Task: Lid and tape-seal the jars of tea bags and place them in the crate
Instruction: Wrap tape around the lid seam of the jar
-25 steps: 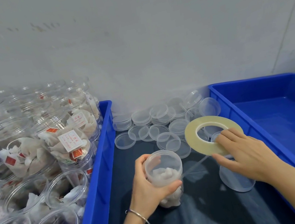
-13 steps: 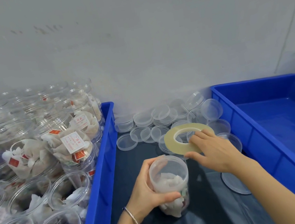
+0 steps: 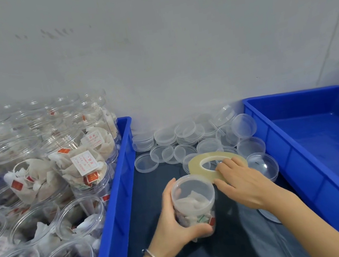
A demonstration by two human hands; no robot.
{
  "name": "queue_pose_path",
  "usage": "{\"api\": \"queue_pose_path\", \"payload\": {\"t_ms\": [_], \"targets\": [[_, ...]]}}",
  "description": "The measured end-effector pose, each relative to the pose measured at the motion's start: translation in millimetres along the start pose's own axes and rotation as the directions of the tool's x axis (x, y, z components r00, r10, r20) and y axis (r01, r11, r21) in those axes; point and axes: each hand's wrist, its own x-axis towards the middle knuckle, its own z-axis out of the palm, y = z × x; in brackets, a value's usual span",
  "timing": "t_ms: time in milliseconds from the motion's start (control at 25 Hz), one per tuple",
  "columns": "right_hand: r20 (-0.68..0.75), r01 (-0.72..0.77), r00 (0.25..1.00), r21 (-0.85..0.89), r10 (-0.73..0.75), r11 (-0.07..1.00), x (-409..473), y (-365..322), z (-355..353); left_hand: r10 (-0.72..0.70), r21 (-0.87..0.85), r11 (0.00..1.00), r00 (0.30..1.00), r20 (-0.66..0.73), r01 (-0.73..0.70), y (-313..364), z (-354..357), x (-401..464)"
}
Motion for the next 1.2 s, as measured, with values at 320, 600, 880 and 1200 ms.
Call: {"api": "queue_pose_path", "payload": {"t_ms": [320, 600, 880, 1200], "targets": [[-0.118, 0.093, 0.988, -0.052, -0.099, 0.994, -12.9, 22.9, -12.2, 0.038, 0.012, 0.999, 0.997, -0.068, -0.037, -0.5, -14.2, 18.3], [-0.08, 0.026, 0.996, 0.03, -0.024, 0.999, -16.7, 13.7, 3.6, -0.079, -0.061, 0.994, 0.993, 0.092, 0.085, 4.3, -38.1, 28.4], [-0.093, -0.029, 0.995, -0.05, 0.024, 0.998, -18.8, 9.2, 6.5, -0.205, 0.336, 0.928, 0.973, 0.109, 0.158, 28.7, -38.4, 23.9], [-0.184, -0.105, 0.979, -0.086, 0.088, 0.991, -21.8, 5.6, 9.2, 0.022, 0.832, 0.51, 0.963, -0.268, 0.219, 43.2, 37.9, 40.3]]}}
